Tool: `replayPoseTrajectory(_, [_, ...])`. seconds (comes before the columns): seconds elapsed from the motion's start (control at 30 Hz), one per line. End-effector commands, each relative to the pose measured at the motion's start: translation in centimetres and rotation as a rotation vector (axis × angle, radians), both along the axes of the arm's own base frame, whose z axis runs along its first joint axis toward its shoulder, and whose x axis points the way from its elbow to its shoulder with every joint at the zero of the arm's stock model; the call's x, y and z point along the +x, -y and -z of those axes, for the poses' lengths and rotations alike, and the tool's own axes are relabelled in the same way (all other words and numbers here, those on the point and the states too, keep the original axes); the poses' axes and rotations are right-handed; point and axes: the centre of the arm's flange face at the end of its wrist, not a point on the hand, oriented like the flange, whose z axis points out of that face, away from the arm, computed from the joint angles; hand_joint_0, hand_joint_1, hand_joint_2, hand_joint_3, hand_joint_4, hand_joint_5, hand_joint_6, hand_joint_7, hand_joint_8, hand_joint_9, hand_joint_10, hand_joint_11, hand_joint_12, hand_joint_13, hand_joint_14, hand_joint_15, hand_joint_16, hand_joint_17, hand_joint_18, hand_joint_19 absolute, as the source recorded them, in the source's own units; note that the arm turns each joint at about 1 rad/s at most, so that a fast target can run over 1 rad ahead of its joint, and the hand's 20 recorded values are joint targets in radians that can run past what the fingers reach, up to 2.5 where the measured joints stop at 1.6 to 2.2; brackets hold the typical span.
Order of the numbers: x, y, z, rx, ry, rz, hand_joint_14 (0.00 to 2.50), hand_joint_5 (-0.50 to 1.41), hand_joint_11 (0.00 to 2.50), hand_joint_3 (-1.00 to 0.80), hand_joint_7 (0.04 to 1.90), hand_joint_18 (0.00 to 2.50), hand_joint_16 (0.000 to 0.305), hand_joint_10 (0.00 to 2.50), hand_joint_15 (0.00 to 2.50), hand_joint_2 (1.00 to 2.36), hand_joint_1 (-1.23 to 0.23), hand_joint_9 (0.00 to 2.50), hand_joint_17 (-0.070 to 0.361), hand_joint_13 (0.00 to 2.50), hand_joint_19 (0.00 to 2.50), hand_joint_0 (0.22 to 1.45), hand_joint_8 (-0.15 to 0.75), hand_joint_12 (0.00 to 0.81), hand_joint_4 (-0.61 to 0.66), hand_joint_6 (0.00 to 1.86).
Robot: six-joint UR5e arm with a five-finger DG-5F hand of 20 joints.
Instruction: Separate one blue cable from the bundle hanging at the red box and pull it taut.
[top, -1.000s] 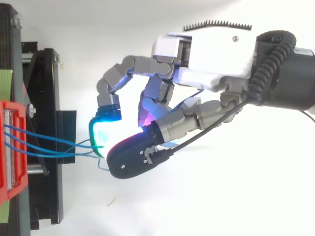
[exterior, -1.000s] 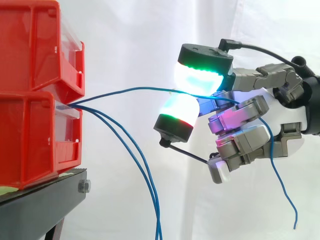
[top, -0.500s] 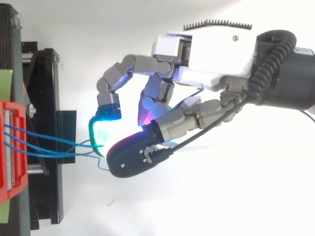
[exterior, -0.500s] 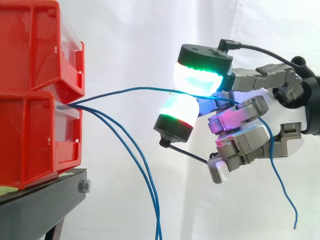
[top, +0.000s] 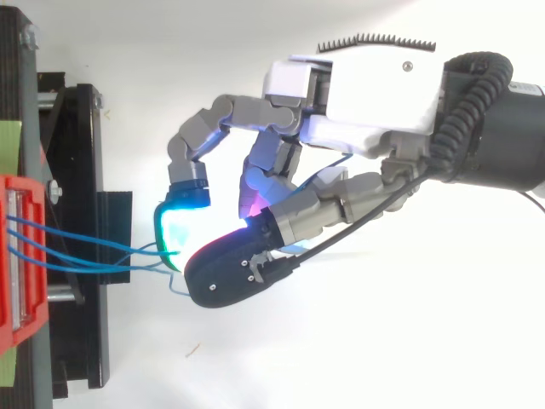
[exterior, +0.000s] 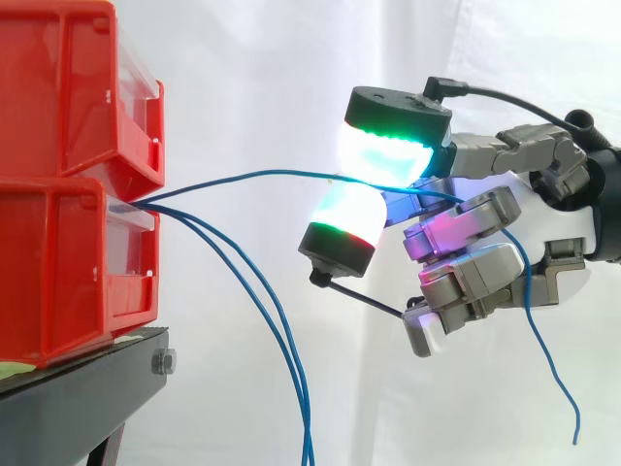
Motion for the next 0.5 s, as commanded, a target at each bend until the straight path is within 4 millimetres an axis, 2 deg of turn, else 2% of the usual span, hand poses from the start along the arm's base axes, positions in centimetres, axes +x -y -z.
replayPoseTrajectory(0.0, [0.00,0.00,0.00,0.000,0.000,0.000,0.00,-0.17,1.51,-0.22,1.12,0.92,0.047,1.34,1.65,1.02,-0.74,1.25,0.105,1.44,0.78,0.66,0.297,0.332,-0.03,0.93])
replayPoseTrajectory(0.17, [-0.03,0.00,0.08,0.000,-0.002,0.000,0.00,-0.17,1.50,-0.17,1.20,0.93,0.047,1.38,1.66,1.02,-0.76,1.23,0.106,1.44,0.77,0.67,0.294,0.320,-0.07,0.93])
replayPoseTrajectory(0.3, [0.00,0.00,0.00,0.000,0.000,0.000,0.00,-0.18,1.49,-0.22,1.10,0.92,0.047,1.39,1.65,1.02,-0.76,1.16,0.105,1.42,0.76,0.68,0.276,0.329,-0.05,0.95])
replayPoseTrajectory(0.47, [0.00,0.00,0.00,0.000,0.000,0.000,0.01,-0.18,1.47,-0.24,1.10,0.91,0.046,1.44,1.65,1.02,-0.76,1.13,0.104,1.41,0.76,0.68,0.285,0.322,-0.05,0.95])
